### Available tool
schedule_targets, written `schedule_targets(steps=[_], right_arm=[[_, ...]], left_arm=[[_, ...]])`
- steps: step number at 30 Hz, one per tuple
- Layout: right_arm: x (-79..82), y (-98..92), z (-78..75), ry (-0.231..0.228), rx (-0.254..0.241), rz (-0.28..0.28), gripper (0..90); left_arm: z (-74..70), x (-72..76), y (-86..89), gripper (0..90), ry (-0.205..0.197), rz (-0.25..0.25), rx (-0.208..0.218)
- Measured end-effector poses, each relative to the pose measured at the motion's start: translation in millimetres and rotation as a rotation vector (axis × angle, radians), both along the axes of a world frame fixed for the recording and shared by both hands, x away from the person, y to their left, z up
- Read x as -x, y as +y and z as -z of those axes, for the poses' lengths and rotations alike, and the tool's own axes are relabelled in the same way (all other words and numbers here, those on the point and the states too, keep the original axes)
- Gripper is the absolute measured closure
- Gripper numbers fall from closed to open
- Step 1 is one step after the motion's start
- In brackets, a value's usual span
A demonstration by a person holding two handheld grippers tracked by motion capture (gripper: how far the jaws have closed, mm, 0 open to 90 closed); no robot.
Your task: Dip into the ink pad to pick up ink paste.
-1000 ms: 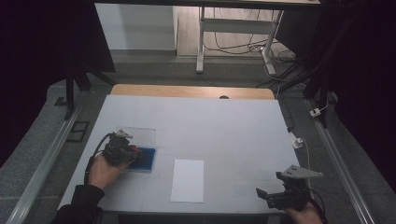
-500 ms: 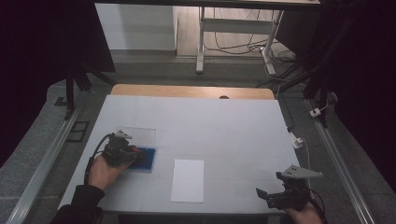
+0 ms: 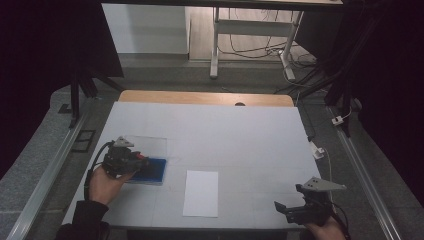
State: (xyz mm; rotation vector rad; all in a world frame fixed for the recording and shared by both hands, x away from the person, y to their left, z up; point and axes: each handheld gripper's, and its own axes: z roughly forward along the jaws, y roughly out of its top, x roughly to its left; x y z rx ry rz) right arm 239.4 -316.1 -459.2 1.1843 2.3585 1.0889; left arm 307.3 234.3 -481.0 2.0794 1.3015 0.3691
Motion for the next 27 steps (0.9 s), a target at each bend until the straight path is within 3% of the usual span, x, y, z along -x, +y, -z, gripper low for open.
schedule_targets(steps=[7,21,27], right_arm=[[0.3,0.4,-0.2,-0.001,0.002,0.0,0.0],[0.2,0.1,-0.1,-0.001,0.001,-0.001,0.0],[0.2,0.3,-0.1,-0.002,0.004,0.0,0.0]], left_arm=[[-1.2,7.5,-1.5,58.1,0.014,0.03,-0.053],[8.3,8.9,6.6,57.9,0.063,0.024,-0.019],[14.0,6.0,6.2,57.9,0.077,0.035,-0.049]])
